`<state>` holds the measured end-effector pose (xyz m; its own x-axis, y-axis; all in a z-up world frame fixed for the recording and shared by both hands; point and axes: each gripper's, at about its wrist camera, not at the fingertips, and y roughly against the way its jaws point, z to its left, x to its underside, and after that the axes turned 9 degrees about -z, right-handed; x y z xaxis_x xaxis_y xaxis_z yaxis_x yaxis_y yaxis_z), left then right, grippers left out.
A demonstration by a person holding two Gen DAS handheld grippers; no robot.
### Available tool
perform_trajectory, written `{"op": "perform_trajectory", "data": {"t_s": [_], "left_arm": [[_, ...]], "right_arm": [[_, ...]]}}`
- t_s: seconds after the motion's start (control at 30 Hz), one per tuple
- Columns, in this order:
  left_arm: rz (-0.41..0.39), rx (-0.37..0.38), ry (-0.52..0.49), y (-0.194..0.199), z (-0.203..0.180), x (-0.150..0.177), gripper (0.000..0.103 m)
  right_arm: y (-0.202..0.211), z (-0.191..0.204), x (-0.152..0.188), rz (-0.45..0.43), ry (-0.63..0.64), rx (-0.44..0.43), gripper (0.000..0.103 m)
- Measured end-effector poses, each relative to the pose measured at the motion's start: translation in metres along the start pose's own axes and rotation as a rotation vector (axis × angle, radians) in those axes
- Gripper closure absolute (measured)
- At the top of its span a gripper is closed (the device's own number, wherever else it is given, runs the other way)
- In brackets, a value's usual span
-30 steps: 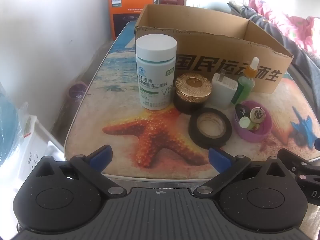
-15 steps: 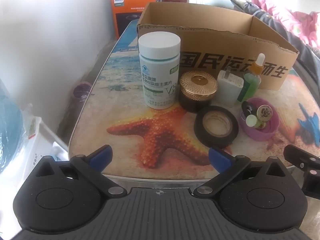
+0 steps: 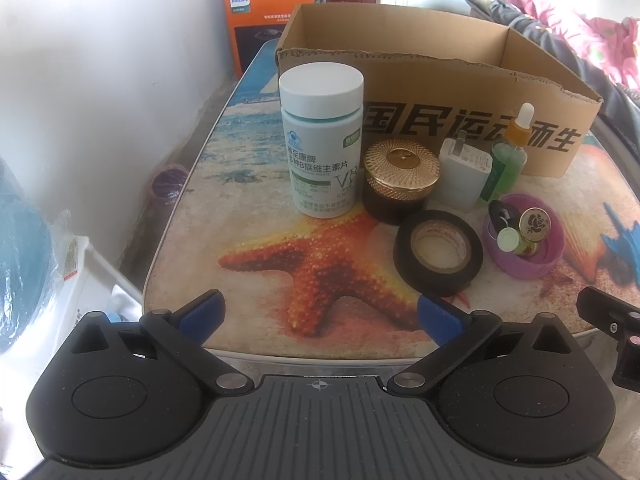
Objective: Organize rigid objects
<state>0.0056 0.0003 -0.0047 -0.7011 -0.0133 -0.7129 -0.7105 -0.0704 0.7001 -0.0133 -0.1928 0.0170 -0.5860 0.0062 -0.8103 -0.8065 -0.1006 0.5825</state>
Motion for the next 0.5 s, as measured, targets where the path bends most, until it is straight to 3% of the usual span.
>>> {"op": "perform_trajectory", "data": {"t_s": [0.5], "left_arm": [[-0.006,-0.020,-0.013,0.0001,0.0001,-0.0017,0.000]], "right_arm": [[-0.0012,0.0011,-0.0048,-0.005,0.010,-0.008,0.000]]}}
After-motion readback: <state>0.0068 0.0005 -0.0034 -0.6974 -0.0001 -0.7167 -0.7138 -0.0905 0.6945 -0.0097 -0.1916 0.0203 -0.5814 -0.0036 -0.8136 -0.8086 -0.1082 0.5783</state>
